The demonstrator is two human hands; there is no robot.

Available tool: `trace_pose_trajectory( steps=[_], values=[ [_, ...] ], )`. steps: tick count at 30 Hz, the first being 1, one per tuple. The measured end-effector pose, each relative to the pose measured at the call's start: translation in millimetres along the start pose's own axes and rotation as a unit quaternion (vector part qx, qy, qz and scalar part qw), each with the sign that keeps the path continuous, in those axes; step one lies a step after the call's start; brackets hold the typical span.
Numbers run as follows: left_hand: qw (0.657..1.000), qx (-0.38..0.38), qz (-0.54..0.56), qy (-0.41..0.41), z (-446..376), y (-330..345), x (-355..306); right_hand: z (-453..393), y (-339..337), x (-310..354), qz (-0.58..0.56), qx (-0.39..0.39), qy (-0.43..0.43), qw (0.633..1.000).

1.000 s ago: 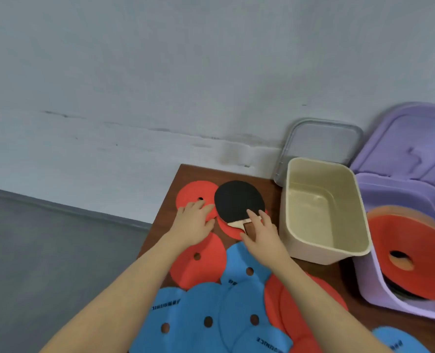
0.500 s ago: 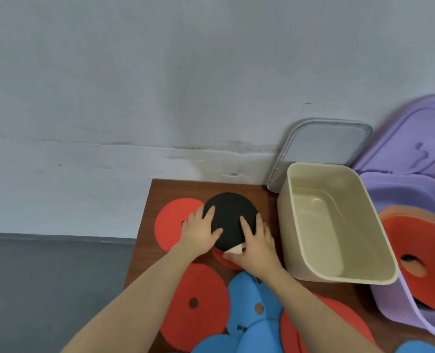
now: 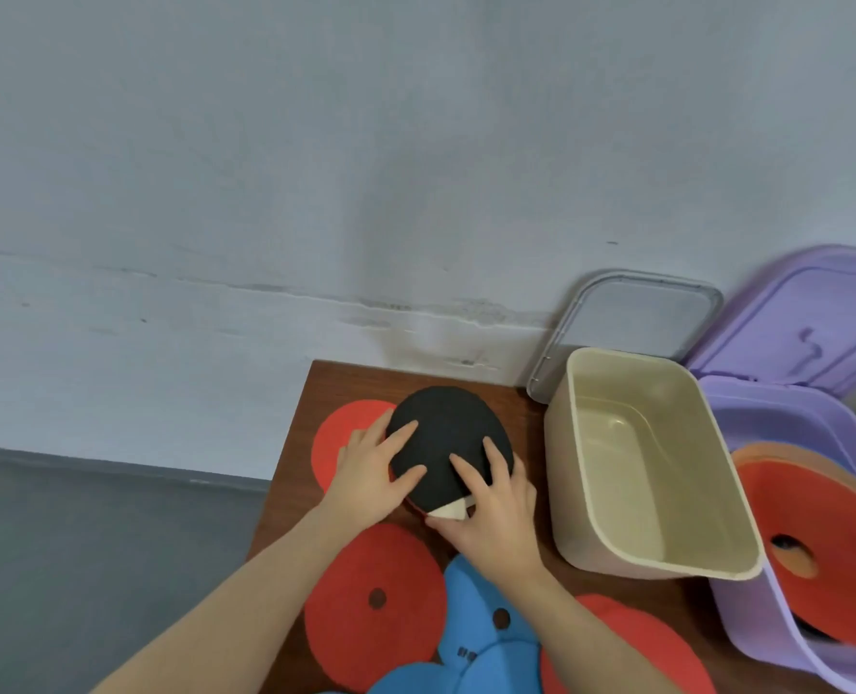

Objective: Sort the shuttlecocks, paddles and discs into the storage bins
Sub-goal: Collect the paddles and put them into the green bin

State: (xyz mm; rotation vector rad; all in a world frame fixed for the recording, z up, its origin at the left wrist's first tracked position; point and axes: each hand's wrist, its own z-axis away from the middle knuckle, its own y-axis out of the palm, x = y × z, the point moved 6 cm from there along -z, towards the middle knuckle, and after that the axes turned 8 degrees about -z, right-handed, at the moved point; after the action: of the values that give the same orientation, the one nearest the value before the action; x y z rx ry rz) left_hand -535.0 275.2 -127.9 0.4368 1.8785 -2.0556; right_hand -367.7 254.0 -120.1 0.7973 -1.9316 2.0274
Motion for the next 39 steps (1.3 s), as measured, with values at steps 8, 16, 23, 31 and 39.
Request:
trace_pose_trajectory(
  steps=[8,16,23,31,39],
  values=[
    [0.984,-0.167,-0.025,0.055,53.0,-78.6,-53.4,34.7,-73.9,41.9,-0.017,-0.127,-0.086,0.988],
    [0.971,-0.200,-0.070,0.107,103.4,-98.7,-154.5,98.2,-157.7,11.2,-0.050,-0.195,-0.119,0.972],
    [0.958,-0.215,-0.068,0.177,141.4,-74.0,-292.4,172.2,-258.0,-67.1,-0.052,-0.244,-0.139,0.958],
    [0.952,-0.210,-0.045,0.219,181.0,-19.0,-419.1,250.7,-332.8,-168.9,-0.031,-0.269,-0.130,0.954],
    [0.948,-0.185,-0.071,0.248,179.2,26.2,-482.6,280.7,-353.7,-240.4,-0.043,-0.280,-0.091,0.955]
  ],
)
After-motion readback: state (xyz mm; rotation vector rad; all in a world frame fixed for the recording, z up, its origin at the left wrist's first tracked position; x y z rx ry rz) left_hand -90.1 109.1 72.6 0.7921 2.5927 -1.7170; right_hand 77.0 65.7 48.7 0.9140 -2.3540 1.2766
